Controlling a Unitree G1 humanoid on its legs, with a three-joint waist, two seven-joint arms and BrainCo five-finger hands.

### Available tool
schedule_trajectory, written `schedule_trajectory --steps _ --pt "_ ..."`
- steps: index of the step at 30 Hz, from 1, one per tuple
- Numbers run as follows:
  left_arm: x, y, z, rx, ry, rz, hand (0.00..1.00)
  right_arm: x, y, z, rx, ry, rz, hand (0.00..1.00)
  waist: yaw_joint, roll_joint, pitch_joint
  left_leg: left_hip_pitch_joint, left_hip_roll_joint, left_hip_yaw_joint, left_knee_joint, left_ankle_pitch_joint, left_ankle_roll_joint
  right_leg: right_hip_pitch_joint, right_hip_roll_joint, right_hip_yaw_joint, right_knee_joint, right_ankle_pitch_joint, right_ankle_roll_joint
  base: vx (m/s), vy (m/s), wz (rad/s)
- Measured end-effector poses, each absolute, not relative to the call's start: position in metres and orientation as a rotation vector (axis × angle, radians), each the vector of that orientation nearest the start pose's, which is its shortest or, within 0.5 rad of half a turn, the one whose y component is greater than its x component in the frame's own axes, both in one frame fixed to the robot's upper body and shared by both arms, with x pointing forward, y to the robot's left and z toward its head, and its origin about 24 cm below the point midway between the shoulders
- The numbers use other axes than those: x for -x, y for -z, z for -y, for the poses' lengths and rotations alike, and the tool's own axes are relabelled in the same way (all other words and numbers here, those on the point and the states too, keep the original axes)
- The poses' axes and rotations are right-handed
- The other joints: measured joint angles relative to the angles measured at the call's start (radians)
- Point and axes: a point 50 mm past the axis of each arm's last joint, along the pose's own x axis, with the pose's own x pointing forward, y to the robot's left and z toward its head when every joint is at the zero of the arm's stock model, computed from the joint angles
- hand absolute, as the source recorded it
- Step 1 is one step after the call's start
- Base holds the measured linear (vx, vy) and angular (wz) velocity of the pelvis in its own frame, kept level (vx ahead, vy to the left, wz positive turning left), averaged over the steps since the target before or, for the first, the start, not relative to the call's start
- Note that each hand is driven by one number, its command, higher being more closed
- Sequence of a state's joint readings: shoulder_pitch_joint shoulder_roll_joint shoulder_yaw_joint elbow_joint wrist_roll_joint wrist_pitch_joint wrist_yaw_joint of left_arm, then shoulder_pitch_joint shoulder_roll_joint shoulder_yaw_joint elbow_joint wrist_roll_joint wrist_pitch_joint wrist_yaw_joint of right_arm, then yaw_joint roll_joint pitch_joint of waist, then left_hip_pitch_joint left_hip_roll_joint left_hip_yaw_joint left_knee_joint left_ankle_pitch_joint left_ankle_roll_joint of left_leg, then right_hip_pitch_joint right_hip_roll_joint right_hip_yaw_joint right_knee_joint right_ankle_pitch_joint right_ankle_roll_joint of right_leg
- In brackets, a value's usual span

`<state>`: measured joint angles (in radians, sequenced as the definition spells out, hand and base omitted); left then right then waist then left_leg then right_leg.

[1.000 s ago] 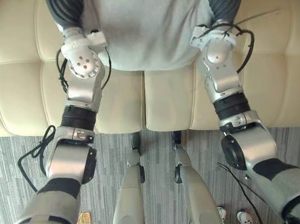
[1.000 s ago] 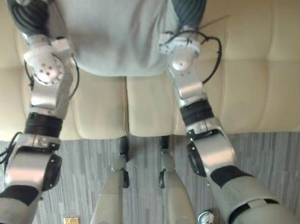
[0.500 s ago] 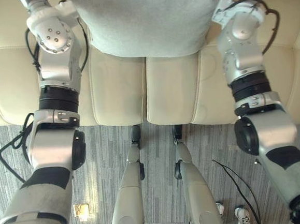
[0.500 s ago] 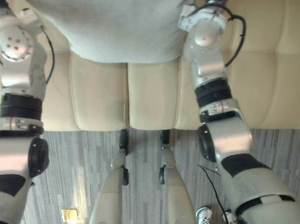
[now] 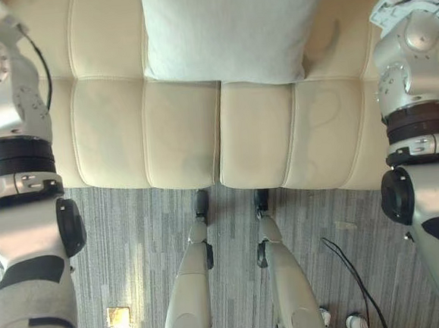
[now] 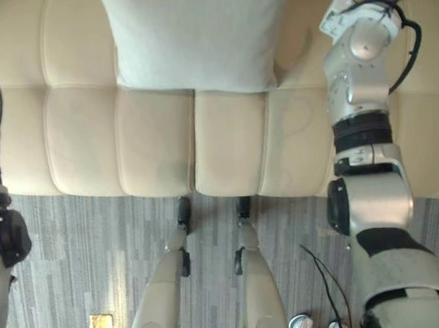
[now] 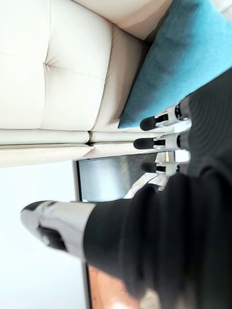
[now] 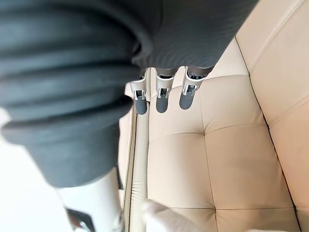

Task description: Pick up cushions and gather them together orderly.

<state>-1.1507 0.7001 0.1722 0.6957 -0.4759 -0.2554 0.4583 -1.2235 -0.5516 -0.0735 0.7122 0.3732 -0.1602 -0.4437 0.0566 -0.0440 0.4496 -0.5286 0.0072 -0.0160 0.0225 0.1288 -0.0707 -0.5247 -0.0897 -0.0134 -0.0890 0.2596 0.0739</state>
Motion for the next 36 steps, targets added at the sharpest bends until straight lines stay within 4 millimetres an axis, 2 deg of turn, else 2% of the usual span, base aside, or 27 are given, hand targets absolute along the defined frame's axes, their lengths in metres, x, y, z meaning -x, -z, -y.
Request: schedule_trajectory --steps 2,3,6,7,8,9,10,11,13,14,15,17,19,20,21,23,24,26,27,29,32,33,34,36 --pt "-0.333 -0.321 -0.32 0.249 -0.661 0.82 0.0 -0.37 -0.316 0.255 -0.113 0.501 0.691 0.0 -0.003 0.0 0.0 0.017 0.002 -0.004 -0.012 0.009 -0.002 0.011 0.005 -0.005 0.0 0.0 0.0 -0.04 -0.024 -0.03" --pt "-0.331 -0.315 -0.321 0.249 -0.659 0.818 0.0 -0.369 -0.309 0.256 -0.104 0.499 0.682 0.0 -0.005 0.0 0.0 0.021 0.002 -0.005 -0.013 0.009 -0.002 0.015 0.006 -0.006 0.0 0.001 0.0 0.0 0.0 0.0" --pt "-0.327 -0.245 -0.306 0.304 -0.631 0.709 0.0 -0.358 -0.239 0.264 -0.096 0.501 0.557 0.0 -0.007 -0.001 -0.001 0.078 0.0 -0.02 -0.021 0.004 -0.003 0.066 0.009 -0.008 0.0 0.0 0.0 -0.02 -0.007 -0.04" --pt "-0.326 -0.231 -0.3 0.316 -0.622 0.682 0.0 -0.355 -0.224 0.265 -0.105 0.506 0.532 0.0 -0.007 -0.001 -0.005 0.085 0.0 -0.022 -0.021 0.0 -0.003 0.074 0.008 -0.009 0.0 -0.002 0.003 0.0 0.0 0.0" --pt "-0.318 -0.185 -0.281 0.336 -0.606 0.579 0.0 -0.341 -0.18 0.263 -0.128 0.517 0.448 0.0 -0.007 -0.002 -0.017 0.103 -0.001 -0.023 -0.021 -0.008 0.001 0.094 0.003 -0.01 0.0 -0.015 0.009 0.0 0.008 0.07" --pt "-0.311 -0.15 -0.265 0.354 -0.594 0.486 0.0 -0.33 -0.148 0.261 -0.13 0.523 0.374 0.0 -0.006 -0.003 -0.019 0.119 -0.007 -0.025 -0.02 -0.014 0.005 0.112 -0.004 -0.015 0.0 -0.037 0.0 0.0 0.009 0.08" --pt "-0.305 -0.128 -0.257 0.357 -0.583 0.423 0.0 -0.323 -0.129 0.257 -0.133 0.52 0.324 0.0 -0.006 -0.003 -0.022 0.126 -0.007 -0.025 -0.02 -0.016 0.005 0.12 -0.005 -0.017 0.0 -0.04 0.002 0.0 -0.001 0.08" --pt "-0.293 -0.092 -0.243 0.357 -0.572 0.303 0.0 -0.309 -0.096 0.249 -0.143 0.512 0.232 0.0 -0.005 -0.004 -0.022 0.146 -0.006 -0.026 -0.02 -0.028 0.005 0.141 -0.005 -0.022 0.0 -0.058 0.005 0.0 -0.01 0.04" --pt "-0.276 -0.054 -0.229 0.35 -0.545 0.163 0.0 -0.29 -0.058 0.239 -0.156 0.503 0.113 0.0 -0.002 -0.005 -0.027 0.164 -0.002 -0.025 -0.014 -0.039 0.003 0.166 -0.003 -0.03 0.0 -0.068 -0.002 0.01 -0.021 0.07" --pt "-0.26 -0.029 -0.219 0.318 -0.513 0.062 0.0 -0.272 -0.029 0.233 -0.156 0.497 0.017 0.0 0.002 -0.005 -0.043 0.175 0.003 -0.024 -0.002 -0.054 -0.006 0.184 -0.001 -0.035 0.0 -0.078 -0.011 0.01 -0.039 0.04" --pt "-0.244 -0.008 -0.212 0.284 -0.477 -0.024 0.0 -0.253 -0.006 0.227 -0.158 0.489 -0.07 0.0 0.005 -0.005 -0.075 0.187 0.008 -0.022 0.0 -0.067 -0.001 0.197 0.003 -0.037 0.0 -0.088 -0.012 0.02 -0.043 0.02" --pt "-0.227 0.012 -0.208 0.247 -0.45 -0.114 0.0 -0.232 0.015 0.224 -0.152 0.482 -0.153 0.0 0.006 -0.006 -0.119 0.207 0.014 -0.019 -0.001 -0.076 -0.003 0.216 0.005 -0.048 0.0 -0.098 -0.012 0.05 -0.047 -0.05" --pt "-0.199 0.052 -0.204 0.199 -0.417 -0.3 0.0 -0.2 0.044 0.221 -0.119 0.471 -0.281 0.0 0.007 -0.002 -0.205 0.261 0.025 -0.016 0.001 -0.097 -0.006 0.271 0.012 -0.07 0.001 -0.12 -0.02 0.09 -0.045 -0.06" --pt "-0.195 0.058 -0.204 0.195 -0.416 -0.331 0.0 -0.196 0.048 0.221 -0.114 0.47 -0.303 0.0 0.007 -0.002 -0.218 0.272 0.027 -0.016 0.001 -0.101 -0.007 0.281 0.013 -0.073 0.003 -0.124 -0.02 0.1 -0.035 -0.05" --pt "-0.182 0.077 -0.201 0.179 -0.406 -0.429 0.0 -0.184 0.063 0.22 -0.098 0.458 -0.378 0.0 0.007 -0.002 -0.256 0.305 0.035 -0.013 0.0 -0.11 -0.013 0.304 0.016 -0.086 0.024 -0.146 -0.023 0.1 -0.033 -0.03" --pt "-0.163 0.102 -0.193 0.155 -0.378 -0.573 0.0 -0.164 0.087 0.217 -0.08 0.445 -0.509 0.0 0.007 0.0 -0.312 0.344 0.045 -0.014 -0.004 -0.119 -0.019 0.332 0.022 -0.095 0.046 -0.175 -0.026 0.1 -0.03 0.01" --pt "-0.16 0.106 -0.192 0.15 -0.374 -0.598 0.0 -0.161 0.091 0.216 -0.079 0.443 -0.531 0.0 0.007 -0.001 -0.32 0.352 0.046 -0.014 -0.005 -0.122 -0.02 0.338 0.023 -0.096 0.048 -0.18 -0.026 0.09 -0.023 0.04" --pt "-0.14 0.127 -0.188 0.104 -0.338 -0.738 0.0 -0.138 0.118 0.204 -0.095 0.426 -0.693 0.0 0.007 0.0 -0.365 0.385 0.054 -0.014 -0.019 -0.136 -0.023 0.367 0.025 -0.12 0.049 -0.195 -0.027 0.09 -0.018 0.02" --pt "-0.137 0.13 -0.187 0.098 -0.334 -0.755 0.0 -0.134 0.122 0.202 -0.1 0.423 -0.716 0.0 0.006 0.001 -0.368 0.393 0.055 -0.014 -0.023 -0.136 -0.023 0.373 0.025 -0.122 0.048 -0.196 -0.028 0.09 -0.016 0.05" --pt "-0.126 0.14 -0.185 0.054 -0.307 -0.836 0.0 -0.111 0.141 0.194 -0.111 0.402 -0.864 0.0 0.006 0.009 -0.393 0.423 0.056 -0.019 -0.04 -0.138 -0.022 0.4 0.025 -0.135 0.047 -0.205 -0.022 0.09 -0.011 0.12" --pt "-0.121 0.143 -0.192 0.025 -0.327 -0.866 0.0 -0.096 0.149 0.195 -0.139 0.437 -0.935 0.0 0.006 0.017 -0.407 0.461 0.055 -0.021 -0.054 -0.136 -0.021 0.436 0.021 -0.143 0.046 -0.213 -0.012 0.1 0.003 0.07" --pt "-0.12 0.143 -0.192 0.022 -0.329 -0.869 0.0 -0.095 0.149 0.195 -0.142 0.442 -0.938 0.0 0.006 0.019 -0.408 0.464 0.054 -0.021 -0.057 -0.135 -0.02 0.441 0.02 -0.144 0.045 -0.214 -0.011 0.03 0.002 0.01" --pt "-0.108 0.153 -0.195 -0.015 -0.318 -0.962 0.0 -0.098 0.157 0.192 -0.199 0.469 -1.002 0.0 -0.003 -0.001 -0.453 0.543 -0.006 -0.032 -0.091 -0.147 0.027 0.508 -0.035 -0.162 0.051 -0.245 0.014 0.0 0.0 0.0" --pt "-0.107 0.153 -0.195 -0.015 -0.318 -0.962 0.0 -0.098 0.157 0.192 -0.199 0.47 -1.002 0.0 -0.003 -0.001 -0.453 0.543 -0.006 -0.032 -0.091 -0.148 0.027 0.508 -0.035 -0.162 0.051 -0.246 0.015 0.0 0.0 0.0"
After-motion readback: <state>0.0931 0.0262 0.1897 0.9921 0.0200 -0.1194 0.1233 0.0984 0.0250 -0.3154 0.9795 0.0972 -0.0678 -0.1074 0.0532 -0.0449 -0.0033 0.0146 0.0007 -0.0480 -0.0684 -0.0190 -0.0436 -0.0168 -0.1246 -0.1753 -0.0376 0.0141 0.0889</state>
